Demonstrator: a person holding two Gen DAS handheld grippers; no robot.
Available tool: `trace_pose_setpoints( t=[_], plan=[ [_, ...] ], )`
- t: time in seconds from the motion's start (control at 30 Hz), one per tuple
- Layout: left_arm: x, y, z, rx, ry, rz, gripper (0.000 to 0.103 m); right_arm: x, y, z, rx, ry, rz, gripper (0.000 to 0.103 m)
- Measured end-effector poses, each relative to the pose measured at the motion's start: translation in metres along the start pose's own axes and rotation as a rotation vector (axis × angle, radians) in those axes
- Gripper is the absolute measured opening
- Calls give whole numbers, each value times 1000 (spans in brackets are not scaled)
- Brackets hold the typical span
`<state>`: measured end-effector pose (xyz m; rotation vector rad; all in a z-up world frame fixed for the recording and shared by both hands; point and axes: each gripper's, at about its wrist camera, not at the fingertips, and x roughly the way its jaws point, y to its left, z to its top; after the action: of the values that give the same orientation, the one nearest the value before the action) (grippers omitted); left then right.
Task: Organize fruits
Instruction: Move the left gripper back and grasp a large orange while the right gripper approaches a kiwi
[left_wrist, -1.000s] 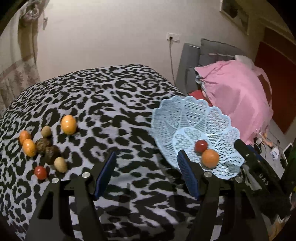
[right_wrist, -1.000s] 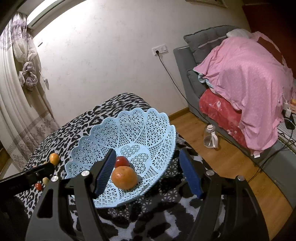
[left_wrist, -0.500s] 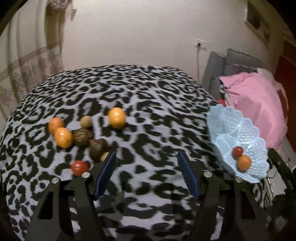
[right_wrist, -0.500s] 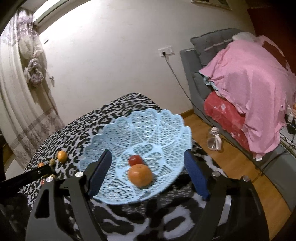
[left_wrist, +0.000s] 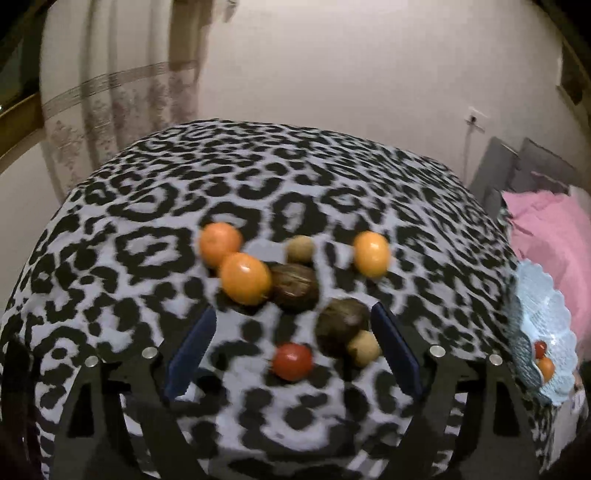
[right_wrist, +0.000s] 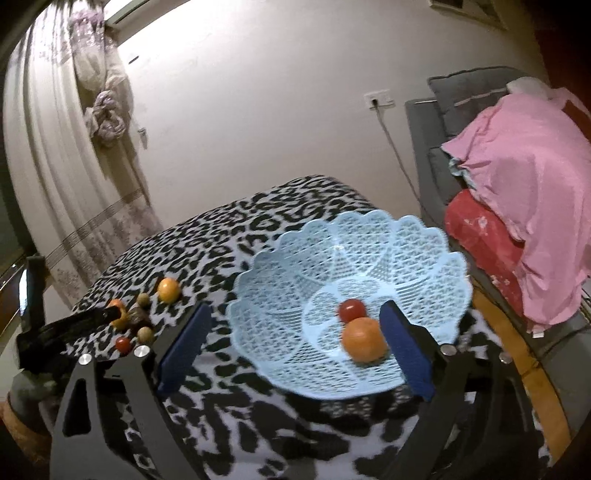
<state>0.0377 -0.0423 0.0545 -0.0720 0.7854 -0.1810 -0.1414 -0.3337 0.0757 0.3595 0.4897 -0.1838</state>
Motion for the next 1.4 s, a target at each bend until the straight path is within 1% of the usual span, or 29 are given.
trace_pose_setpoints(
  t=[0.2,0.4,0.5,0.53,0.6,0.67,0.73,0.77,0.9,0.97,1.03,1.07,1.2,1.27,1.4],
  plan=[
    [20,26,4,-57,30,40,88,11,29,-9,-79,58,48,95],
    [39,35,12,-63,59,56,87,18,54,-16,-157,91,84,95],
    [45,36,16,-74,69,43,77,21,63,-19,-183,104,92,95],
    [48,37,17,-81,75,35,73,22,65,-20,-188,109,96,95],
    [51,39,19,-101,77,18,70,25,69,-21,-198,119,99,95],
    [52,40,21,-114,73,2,63,26,72,-22,-205,127,102,95],
    [54,41,23,-122,68,-8,61,29,75,-24,-212,139,105,95],
    [55,41,23,-123,67,-10,56,31,76,-25,-214,143,106,95],
    [56,44,21,-127,54,-36,53,36,84,-28,-231,159,110,95],
    [54,45,19,-128,49,-57,46,38,88,-28,-240,163,112,95],
    [52,46,17,-129,45,-68,42,41,93,-29,-252,169,114,95],
    [51,47,16,-129,43,-70,41,42,96,-30,-256,172,115,95],
    [45,54,8,-150,30,-107,41,48,106,-31,-279,182,119,95],
    [41,57,6,-158,22,-113,41,50,111,-32,-290,182,121,95],
    [27,61,4,-166,-22,-115,41,59,122,-29,-300,190,137,95]
  ],
)
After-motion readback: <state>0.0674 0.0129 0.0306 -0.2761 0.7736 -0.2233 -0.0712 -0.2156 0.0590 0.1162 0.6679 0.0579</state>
